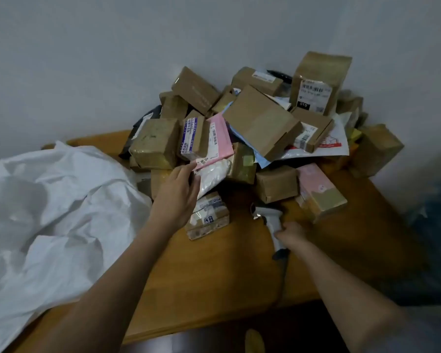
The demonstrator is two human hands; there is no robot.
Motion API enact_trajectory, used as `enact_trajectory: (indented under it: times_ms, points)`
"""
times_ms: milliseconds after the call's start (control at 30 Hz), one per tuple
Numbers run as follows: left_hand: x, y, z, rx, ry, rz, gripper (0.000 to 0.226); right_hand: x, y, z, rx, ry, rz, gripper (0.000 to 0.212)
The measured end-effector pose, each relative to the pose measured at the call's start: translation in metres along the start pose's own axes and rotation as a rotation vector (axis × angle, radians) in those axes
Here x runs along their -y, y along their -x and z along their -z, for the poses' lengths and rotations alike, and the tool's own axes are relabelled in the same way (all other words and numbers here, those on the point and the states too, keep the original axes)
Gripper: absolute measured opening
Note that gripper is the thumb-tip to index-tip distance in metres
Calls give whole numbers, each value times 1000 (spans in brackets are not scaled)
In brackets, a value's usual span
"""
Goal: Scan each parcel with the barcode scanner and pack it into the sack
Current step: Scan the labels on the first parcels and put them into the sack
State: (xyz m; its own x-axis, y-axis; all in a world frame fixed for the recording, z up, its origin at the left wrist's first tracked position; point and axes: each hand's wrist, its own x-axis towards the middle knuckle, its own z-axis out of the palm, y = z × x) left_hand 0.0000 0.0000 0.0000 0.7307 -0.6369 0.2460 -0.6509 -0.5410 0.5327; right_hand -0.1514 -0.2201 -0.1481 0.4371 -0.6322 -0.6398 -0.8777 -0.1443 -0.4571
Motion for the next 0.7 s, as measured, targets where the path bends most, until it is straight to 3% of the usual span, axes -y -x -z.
enact_trajectory:
  times_ms: [167, 400, 600, 700]
  points:
    - [4, -10, -12, -34, -22, 58, 39, 4, -8, -7, 23, -29, -41, 52]
    - [10, -21, -7, -203, 9, 42, 24, 6, 6, -10, 161, -142, 2, 42]
    - [24, -26, 24, -420, 35, 226, 23, 37, 36, 27, 510, -192, 124, 37]
    - [38, -29, 38, -394, 55, 424, 33, 71, 54, 47, 571, -292, 230, 30]
